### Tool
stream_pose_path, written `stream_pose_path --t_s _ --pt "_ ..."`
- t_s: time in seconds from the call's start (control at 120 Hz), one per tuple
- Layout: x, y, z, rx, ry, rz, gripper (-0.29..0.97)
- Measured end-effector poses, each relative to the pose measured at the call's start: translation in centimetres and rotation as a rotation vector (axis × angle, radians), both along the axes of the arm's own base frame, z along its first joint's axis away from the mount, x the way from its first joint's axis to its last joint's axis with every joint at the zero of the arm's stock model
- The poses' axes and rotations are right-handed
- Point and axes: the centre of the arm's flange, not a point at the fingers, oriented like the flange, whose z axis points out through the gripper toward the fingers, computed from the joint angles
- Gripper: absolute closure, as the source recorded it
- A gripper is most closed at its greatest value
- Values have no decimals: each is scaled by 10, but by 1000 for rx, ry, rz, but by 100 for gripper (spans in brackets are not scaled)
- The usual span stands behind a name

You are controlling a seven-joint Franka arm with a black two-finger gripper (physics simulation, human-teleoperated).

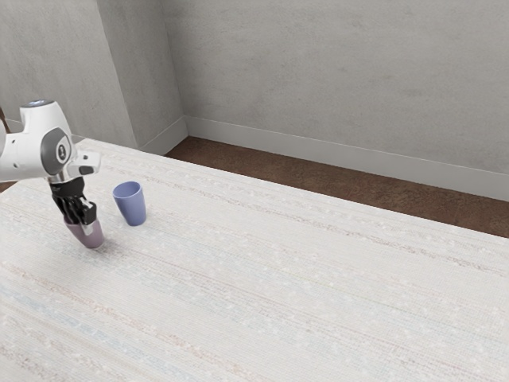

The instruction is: Place the left cup onto the right cup

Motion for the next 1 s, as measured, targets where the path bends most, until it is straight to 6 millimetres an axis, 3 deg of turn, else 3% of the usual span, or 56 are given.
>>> stream_pose_path --t_s 0.325,1.0 --pt "-1 1 -2 4 4 -2 67" --pt "2 2 1 47 5 -32 77"
